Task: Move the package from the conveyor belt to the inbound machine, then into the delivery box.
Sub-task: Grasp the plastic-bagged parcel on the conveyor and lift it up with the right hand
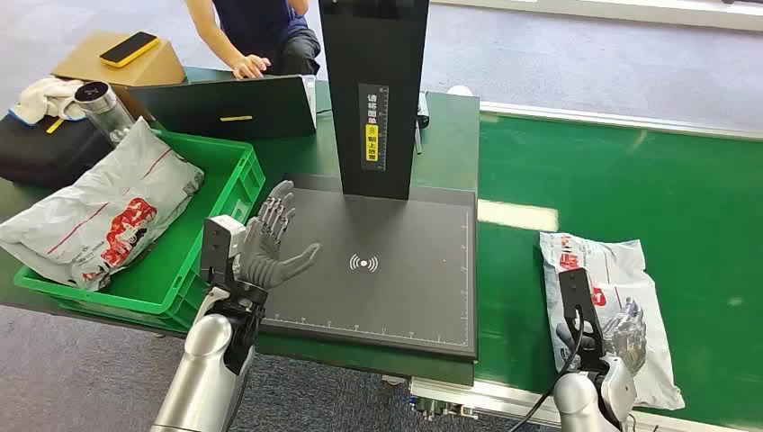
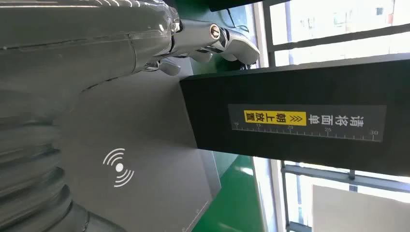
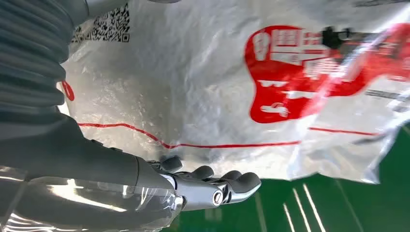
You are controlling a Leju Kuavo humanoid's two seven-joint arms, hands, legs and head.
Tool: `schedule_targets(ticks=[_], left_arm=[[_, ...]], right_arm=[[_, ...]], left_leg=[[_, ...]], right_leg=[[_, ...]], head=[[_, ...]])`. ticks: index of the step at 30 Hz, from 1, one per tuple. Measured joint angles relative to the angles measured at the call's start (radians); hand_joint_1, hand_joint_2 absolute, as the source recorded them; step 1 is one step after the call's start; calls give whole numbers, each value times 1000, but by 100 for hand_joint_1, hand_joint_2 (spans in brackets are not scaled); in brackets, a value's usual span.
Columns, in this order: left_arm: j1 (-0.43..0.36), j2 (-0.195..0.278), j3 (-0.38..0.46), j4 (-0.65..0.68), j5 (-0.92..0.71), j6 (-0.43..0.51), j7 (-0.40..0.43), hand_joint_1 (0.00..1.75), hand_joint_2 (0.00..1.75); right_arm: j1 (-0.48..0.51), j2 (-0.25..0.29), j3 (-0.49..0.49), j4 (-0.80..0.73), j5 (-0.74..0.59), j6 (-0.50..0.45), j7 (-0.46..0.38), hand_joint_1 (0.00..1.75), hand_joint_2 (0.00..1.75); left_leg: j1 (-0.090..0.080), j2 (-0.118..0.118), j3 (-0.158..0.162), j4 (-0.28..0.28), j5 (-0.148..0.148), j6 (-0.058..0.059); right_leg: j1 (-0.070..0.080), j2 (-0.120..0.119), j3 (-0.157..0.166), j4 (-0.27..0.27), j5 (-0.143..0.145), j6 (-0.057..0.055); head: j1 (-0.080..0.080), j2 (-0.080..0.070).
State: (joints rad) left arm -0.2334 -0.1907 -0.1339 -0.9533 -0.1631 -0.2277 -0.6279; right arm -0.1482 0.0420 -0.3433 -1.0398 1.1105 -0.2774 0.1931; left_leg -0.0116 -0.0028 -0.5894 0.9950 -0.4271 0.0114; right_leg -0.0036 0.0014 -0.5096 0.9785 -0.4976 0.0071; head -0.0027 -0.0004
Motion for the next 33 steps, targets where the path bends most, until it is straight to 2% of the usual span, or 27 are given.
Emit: schedule_targets(ticks=[8,9,10,12,13,14,30,33], left_arm=[[1,-5,0,0,-2,3,5,0,175],[1,-6,0,0,-2,4,6,0,175],[1,-6,0,0,-2,4,6,0,175],[2,-6,0,0,-2,5,6,0,175],[2,-6,0,0,-2,5,6,0,175],[2,-6,0,0,-1,5,7,0,175],[9,-6,0,-3,11,13,19,0,175],[14,-5,0,-9,15,18,22,0,175]], right_arm=[[-32,-15,-23,110,39,62,45,0,175],[-36,-17,-25,120,42,63,47,12,175],[-39,-18,-25,129,43,63,48,49,175],[-45,-19,-27,141,44,65,49,136,175],[-47,-19,-29,146,44,66,49,168,175],[-49,-19,-31,151,44,69,50,174,175],[-84,-36,-39,192,25,96,14,175,175],[-85,-36,-39,196,-12,54,-45,175,175]], left_leg=[[0,0,0,0,0,0],[0,0,0,0,0,0],[0,0,0,0,0,0],[0,0,0,0,0,0],[0,0,0,0,0,0],[0,0,0,0,0,0],[0,0,1,0,0,0],[0,0,1,0,0,0]], right_leg=[[0,0,0,0,0,0],[0,0,0,0,0,0],[0,0,0,0,0,0],[0,0,0,0,0,0],[0,0,0,0,0,0],[0,0,0,0,0,0],[0,0,2,0,0,0],[0,0,2,0,0,0]], head=[[0,0],[0,0],[0,0],[0,0],[0,0],[0,0],[0,0],[0,0]])
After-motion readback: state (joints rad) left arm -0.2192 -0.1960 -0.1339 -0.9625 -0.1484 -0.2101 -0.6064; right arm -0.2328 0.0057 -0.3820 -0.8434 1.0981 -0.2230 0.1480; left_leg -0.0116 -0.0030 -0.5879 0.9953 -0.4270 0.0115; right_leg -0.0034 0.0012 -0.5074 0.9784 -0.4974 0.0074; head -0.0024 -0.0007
